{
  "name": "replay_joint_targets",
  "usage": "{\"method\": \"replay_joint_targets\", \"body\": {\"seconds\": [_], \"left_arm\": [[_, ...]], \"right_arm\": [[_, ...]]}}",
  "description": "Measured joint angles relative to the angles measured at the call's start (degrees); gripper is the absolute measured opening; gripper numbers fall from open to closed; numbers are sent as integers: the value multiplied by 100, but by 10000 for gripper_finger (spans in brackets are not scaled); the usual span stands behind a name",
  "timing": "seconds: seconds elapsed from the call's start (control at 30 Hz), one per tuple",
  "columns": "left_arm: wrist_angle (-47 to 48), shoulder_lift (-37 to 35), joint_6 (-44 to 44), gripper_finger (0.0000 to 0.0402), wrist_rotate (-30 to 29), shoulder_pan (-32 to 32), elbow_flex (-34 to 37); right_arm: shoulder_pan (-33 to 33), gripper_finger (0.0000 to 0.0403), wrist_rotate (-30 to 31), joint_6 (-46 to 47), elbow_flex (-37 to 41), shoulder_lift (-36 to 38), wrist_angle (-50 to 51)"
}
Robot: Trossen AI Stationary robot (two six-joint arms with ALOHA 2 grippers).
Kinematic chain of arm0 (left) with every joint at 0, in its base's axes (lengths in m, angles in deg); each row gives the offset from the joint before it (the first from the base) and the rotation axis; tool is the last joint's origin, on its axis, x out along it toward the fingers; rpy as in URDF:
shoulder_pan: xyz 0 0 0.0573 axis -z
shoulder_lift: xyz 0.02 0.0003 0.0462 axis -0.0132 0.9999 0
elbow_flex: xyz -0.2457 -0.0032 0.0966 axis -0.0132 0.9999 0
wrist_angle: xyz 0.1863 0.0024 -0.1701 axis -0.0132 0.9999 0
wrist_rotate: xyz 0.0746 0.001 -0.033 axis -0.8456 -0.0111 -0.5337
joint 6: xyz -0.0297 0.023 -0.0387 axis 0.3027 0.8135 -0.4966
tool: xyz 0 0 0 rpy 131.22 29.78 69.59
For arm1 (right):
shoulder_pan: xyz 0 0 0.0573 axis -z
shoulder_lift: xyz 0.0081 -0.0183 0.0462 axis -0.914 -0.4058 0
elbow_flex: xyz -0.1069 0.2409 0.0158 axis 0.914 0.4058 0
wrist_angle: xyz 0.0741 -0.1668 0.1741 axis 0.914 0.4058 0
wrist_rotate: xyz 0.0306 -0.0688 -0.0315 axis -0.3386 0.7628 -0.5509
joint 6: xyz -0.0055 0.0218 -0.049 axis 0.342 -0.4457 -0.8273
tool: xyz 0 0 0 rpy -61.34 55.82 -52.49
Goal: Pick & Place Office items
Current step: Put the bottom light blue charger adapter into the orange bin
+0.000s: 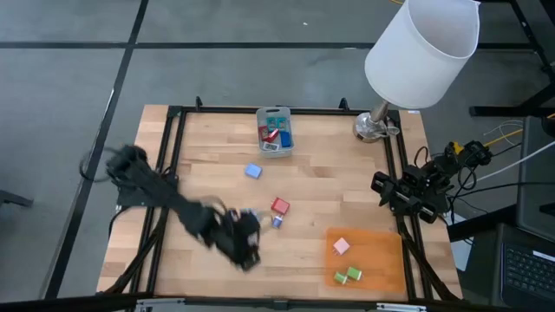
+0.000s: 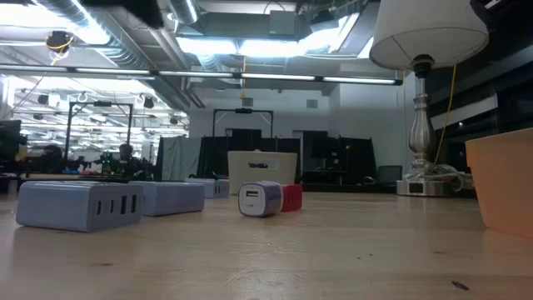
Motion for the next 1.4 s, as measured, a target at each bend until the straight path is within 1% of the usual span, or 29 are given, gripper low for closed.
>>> {"method": "replay_joint_targets", "body": {"seconds": [0.1, 0.17, 0.23, 0.33, 0.47, 0.6, 0.77, 0.93, 1.1, 1.4], "left_arm": [[-147, -604, 607, 240, 886, -425, 767], [-87, -702, 1043, 240, 1530, -605, 1088], [-8, -701, 1575, 239, 1928, -708, 1160], [15, -491, 2331, 237, 2195, -736, 1099], [95, -119, 3142, 241, 2263, -702, 854], [221, 354, 4054, 250, 2296, -622, 741], [412, 790, 4510, 267, 2382, -584, 754], [435, 931, 4604, 288, 2126, -586, 765], [371, 921, 4637, 304, 1945, -586, 765], [118, 966, 4462, 306, 1771, -592, 765]], "right_arm": [[-1, 201, -95, 0, 0, 0, 1], [0, 201, -100, 0, 0, 0, 3], [-1, 201, -102, -2, 0, 0, 5], [1, 201, -94, -3, 0, 0, 16], [1, 201, -80, 121, 0, 1, 16], [4, 201, 106, 221, 0, 2, 12], [4, 201, 575, 223, 0, 1, -1], [-1, 201, 805, 129, 0, 0, -2], [-1, 201, 864, 129, 0, 1, -3], [-1, 201, 842, 85, 0, 0, 7]]}}
